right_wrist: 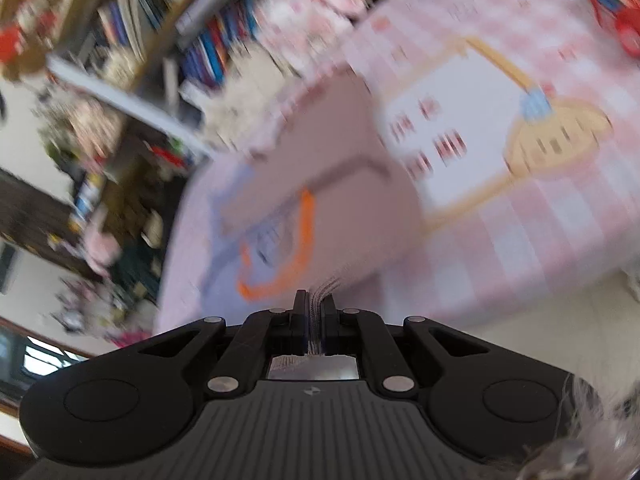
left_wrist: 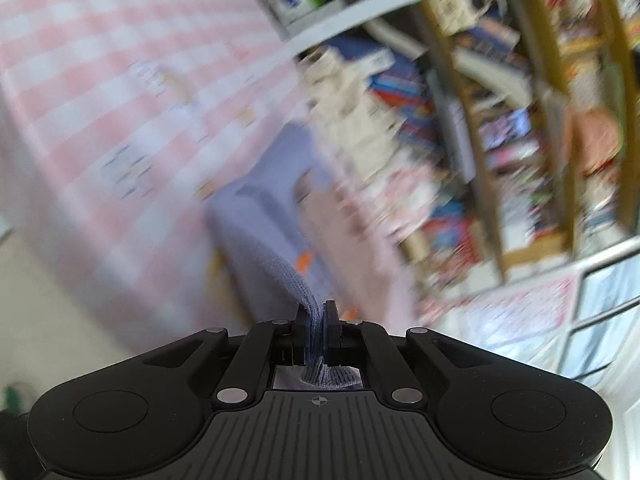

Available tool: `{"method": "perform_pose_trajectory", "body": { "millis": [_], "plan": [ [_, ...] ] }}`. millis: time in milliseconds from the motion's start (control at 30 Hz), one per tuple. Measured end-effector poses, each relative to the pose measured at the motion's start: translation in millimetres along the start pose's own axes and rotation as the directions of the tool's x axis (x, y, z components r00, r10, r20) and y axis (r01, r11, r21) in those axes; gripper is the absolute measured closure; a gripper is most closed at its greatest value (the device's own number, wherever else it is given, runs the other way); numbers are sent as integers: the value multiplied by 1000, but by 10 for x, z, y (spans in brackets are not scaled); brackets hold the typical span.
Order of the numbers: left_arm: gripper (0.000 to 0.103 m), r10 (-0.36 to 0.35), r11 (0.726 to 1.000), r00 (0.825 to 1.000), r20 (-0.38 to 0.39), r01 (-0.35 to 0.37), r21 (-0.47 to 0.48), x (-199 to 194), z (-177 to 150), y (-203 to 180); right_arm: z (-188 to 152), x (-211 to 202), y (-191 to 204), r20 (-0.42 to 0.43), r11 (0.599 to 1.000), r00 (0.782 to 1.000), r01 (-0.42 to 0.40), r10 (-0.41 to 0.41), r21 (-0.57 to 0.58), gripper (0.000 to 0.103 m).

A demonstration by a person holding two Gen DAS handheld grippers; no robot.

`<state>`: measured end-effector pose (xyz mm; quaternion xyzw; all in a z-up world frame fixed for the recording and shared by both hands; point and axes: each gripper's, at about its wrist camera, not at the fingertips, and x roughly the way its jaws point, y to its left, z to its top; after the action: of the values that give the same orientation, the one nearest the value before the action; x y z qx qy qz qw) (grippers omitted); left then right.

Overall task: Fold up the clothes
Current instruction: 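Lift the hem with both grippers and fold it toward the collar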

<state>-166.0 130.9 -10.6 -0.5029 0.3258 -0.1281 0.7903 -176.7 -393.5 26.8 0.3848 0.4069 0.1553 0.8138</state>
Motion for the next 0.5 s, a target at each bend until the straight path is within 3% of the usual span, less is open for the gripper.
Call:
{"method": "perform_pose_trajectory", "body": {
  "millis": [167, 500],
  "plan": [
    [100, -104, 994, 990, 96, 106, -22, 231, 231, -285, 478, 58, 123, 113, 992, 988, -110, 103, 56, 97],
    [99, -125, 992, 988, 89, 124, 23, 850, 801, -615, 1119, 406, 313, 196, 996, 978, -80, 70, 45, 97]
  ]
}}
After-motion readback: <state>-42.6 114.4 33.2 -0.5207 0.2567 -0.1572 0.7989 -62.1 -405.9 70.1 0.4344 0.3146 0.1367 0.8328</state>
